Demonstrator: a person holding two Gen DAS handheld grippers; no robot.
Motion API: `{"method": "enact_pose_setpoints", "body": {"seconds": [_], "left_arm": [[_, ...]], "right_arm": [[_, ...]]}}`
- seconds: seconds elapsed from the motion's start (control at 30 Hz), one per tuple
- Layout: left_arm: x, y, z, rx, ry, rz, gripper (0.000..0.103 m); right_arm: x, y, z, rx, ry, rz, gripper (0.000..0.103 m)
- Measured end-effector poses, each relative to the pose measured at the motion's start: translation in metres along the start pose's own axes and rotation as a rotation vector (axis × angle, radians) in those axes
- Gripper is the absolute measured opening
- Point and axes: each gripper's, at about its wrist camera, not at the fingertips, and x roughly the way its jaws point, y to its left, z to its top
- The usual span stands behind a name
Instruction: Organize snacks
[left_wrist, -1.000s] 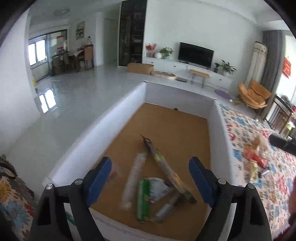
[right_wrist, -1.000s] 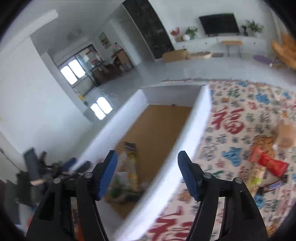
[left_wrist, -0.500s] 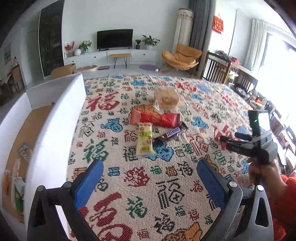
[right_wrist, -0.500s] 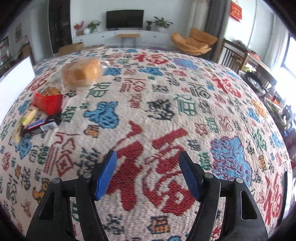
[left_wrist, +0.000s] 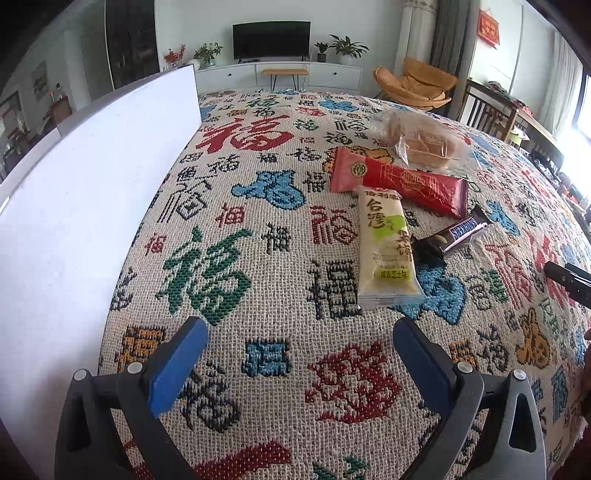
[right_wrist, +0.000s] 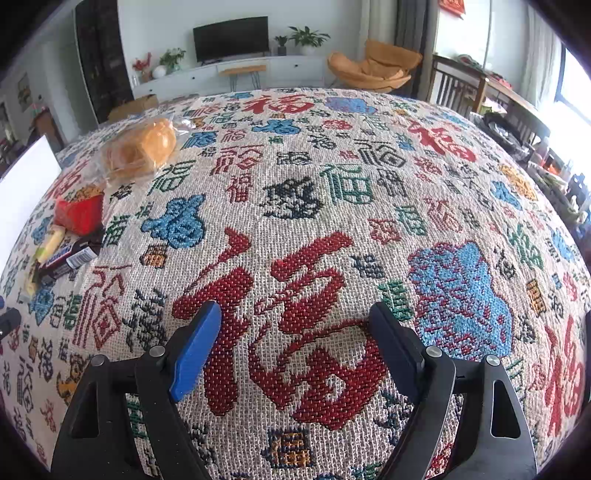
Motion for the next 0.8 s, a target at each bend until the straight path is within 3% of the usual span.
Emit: {"method": "enact_pose_setpoints", "body": {"seconds": [0.2, 0.8], "left_arm": [[0.0028, -0.0048, -0.0012, 0.019, 0.017, 0.033, 0.103], [0.0035, -0.0035, -0.0007, 0.018, 0.016, 0.031, 0.103]], "right_arm": [[-0.0019, 0.0001, 0.0007, 0.000, 0.000, 0.000, 0.085], [-0.0021, 0.0000, 0.0007, 0.000, 0.000, 0.000, 0.085]]}}
